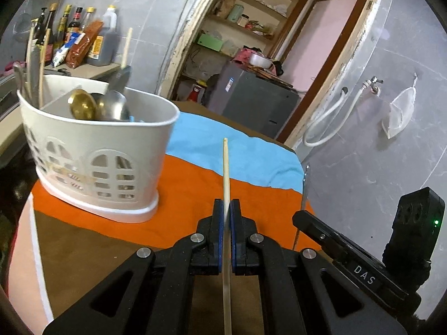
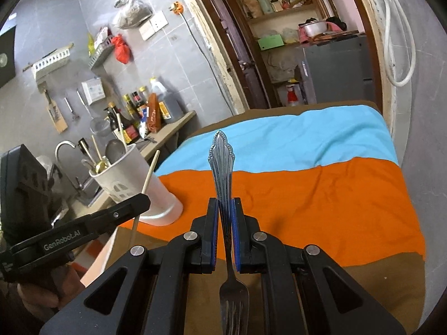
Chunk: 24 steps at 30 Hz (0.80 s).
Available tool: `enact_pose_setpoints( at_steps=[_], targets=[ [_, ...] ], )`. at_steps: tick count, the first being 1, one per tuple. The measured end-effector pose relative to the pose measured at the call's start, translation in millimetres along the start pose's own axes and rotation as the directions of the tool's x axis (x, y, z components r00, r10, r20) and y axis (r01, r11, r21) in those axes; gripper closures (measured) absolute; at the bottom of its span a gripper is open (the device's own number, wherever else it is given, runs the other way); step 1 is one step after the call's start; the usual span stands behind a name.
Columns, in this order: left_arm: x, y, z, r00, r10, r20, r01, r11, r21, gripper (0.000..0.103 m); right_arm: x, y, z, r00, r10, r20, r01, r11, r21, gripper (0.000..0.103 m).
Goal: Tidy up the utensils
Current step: 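Lift the fork and chopstick with both tools over the white holder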
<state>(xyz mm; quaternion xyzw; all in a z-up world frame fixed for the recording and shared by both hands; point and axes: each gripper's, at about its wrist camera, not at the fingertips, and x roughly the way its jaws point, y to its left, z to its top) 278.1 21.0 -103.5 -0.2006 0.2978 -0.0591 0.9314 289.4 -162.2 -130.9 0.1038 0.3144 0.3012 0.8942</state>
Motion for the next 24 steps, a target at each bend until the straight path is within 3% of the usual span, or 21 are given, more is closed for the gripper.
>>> enact_pose_setpoints(
  at_steps=[7, 18, 24],
  targets=[
    [-17.4, -0.6, -0.5, 0.999, -0.007, 0.054, 0.006, 1.0, 0.016, 0.101, -6.4, 5.2, -2.7, 0.999, 0.045, 0.031, -0.044, 0.999, -0.019, 0.096],
    [-20.5, -1.2, -7.9, 0.999, -0.001, 0.052, 0.0, 1.0, 0.03, 0.101, -13.4, 8.3, -10.1, 0.996, 0.059, 0.064, -0.055, 0.997, -0.052, 0.096],
    [-29.5, -5.6, -4.5, 0.995, -0.004, 0.104, -0.001, 0.999, 0.049, 0.101, -23.1, 8.5, -10.0, 0.991, 0.088, 0.1, -0.082, 0.995, -0.061, 0.096]
  ],
)
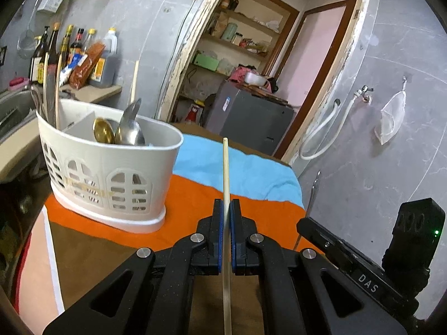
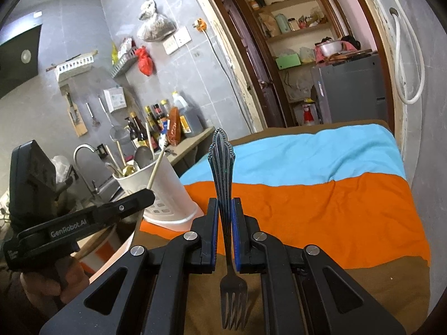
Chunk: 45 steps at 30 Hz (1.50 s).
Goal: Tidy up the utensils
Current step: 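Lift the fork and chopstick with both tools over the white holder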
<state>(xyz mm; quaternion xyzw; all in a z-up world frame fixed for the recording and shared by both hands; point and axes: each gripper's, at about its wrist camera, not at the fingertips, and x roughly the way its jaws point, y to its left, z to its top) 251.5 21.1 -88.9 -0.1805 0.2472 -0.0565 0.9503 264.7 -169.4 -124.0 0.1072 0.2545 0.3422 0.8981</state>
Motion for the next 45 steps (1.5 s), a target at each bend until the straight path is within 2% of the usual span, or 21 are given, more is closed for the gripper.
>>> enact_pose_setpoints(
  at_steps=[9, 24, 31, 38, 45],
  targets=[
    [-11.2, 1.0, 10.7, 0.998, 0.01, 0.057, -0.01, 1.0, 0.0, 0.101, -7.1, 2.0, 0.7, 0.997, 0.071, 0.035, -0.071, 0.997, -0.016, 0.096],
    [-19.2, 1.7, 14.5, 0.997, 0.02, 0.081, -0.02, 1.0, 0.001, 0.101, -6.1, 13.5, 0.7, 0.998, 0.063, 0.01, -0.062, 0.996, -0.067, 0.096],
    [-32.5, 3.3, 23.5, 0.991, 0.023, 0.129, -0.022, 1.0, -0.006, 0.101, -10.3, 22.0, 10.6, 0.997, 0.065, 0.038, -0.062, 0.995, -0.081, 0.096],
    [-49.4, 29.4, 59.2, 0.973, 0.025, 0.231, -0.01, 0.998, -0.067, 0.101, -11.3, 36.5, 36.3, 0.993, 0.089, 0.082, -0.078, 0.989, -0.125, 0.096],
    [-66.4, 85.8, 108.6, 0.931, 0.067, 0.358, -0.015, 0.989, -0.148, 0.101, 1.6, 58.5, 76.7, 0.976, 0.141, 0.163, -0.109, 0.976, -0.187, 0.096]
  ],
)
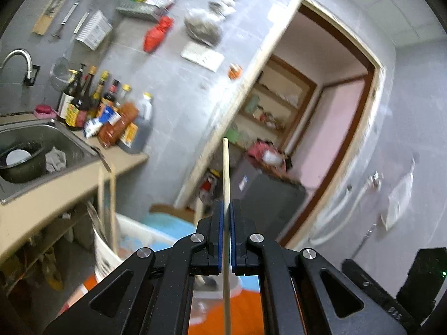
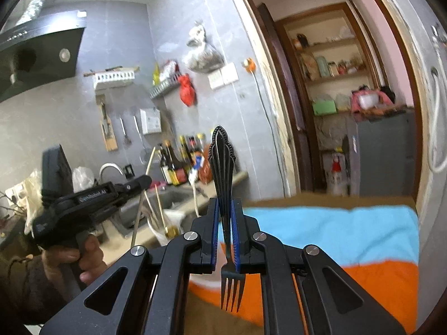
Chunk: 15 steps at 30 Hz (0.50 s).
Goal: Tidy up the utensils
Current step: 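Lift the fork and chopstick with both tools over the white holder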
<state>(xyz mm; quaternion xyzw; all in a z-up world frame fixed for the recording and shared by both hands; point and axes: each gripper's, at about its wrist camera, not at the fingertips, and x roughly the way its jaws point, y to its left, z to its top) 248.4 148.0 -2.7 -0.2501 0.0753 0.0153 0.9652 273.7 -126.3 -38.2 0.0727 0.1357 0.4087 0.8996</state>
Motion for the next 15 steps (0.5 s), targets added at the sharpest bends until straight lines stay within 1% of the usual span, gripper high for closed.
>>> enact_pose_setpoints(
  at_steps=[3, 6, 11, 15],
  targets=[
    [1.1, 21.2, 22.1, 0.998, 0.026, 0.063, -0.025, 1.0, -0.019, 0.101, 12.8, 7.6, 17.4, 0.999, 0.022, 0.04, -0.021, 0.999, -0.026, 0.096],
    [5.2, 40.9, 38.3, 0.993, 0.051, 0.105, -0.048, 0.998, -0.031, 0.101, 26.7, 15.7, 30.7, 0.996, 0.045, 0.072, -0.042, 0.998, -0.038, 0.096],
    [12.6, 69.1, 47.5, 0.986, 0.077, 0.148, -0.067, 0.995, -0.07, 0.101, 50.6, 29.5, 38.2, 0.994, 0.06, 0.092, -0.054, 0.996, -0.067, 0.096],
    [23.7, 80.1, 47.2, 0.978, 0.115, 0.176, -0.11, 0.993, -0.039, 0.101, 69.9, 33.2, 32.0, 0.994, 0.058, 0.091, -0.053, 0.997, -0.059, 0.096]
  ],
)
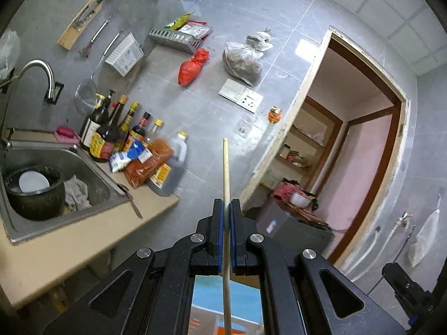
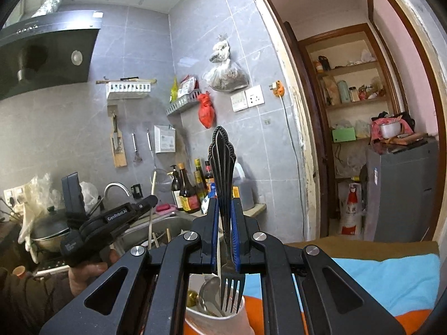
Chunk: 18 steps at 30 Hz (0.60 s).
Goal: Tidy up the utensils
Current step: 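Lift the fork and chopstick with both tools over the white holder, then open both tools to drop the fork and chopstick into the holder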
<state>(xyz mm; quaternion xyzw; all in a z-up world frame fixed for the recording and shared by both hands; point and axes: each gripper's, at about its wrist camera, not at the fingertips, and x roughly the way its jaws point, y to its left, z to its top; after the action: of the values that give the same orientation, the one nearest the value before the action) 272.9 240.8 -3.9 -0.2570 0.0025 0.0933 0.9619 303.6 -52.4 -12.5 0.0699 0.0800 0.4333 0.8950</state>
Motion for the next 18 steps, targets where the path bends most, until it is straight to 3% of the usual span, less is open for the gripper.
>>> enact_pose_setpoints(
  at_steps=[8, 18],
  targets=[
    [8.5, -0.5, -21.0, 0.993, 0.055, 0.102, -0.065, 0.993, 0.099, 0.101, 23.6, 0.5, -20.6, 0.999, -0.012, -0.052, 0.013, 1.0, 0.009, 0.096],
    [8.2, -8.3, -50.5, 0.982, 0.079, 0.172, -0.114, 0.972, 0.207, 0.101, 39.0, 3.1, -43.9, 0.993, -0.04, -0.107, 0.041, 0.999, 0.006, 0.096]
  ],
)
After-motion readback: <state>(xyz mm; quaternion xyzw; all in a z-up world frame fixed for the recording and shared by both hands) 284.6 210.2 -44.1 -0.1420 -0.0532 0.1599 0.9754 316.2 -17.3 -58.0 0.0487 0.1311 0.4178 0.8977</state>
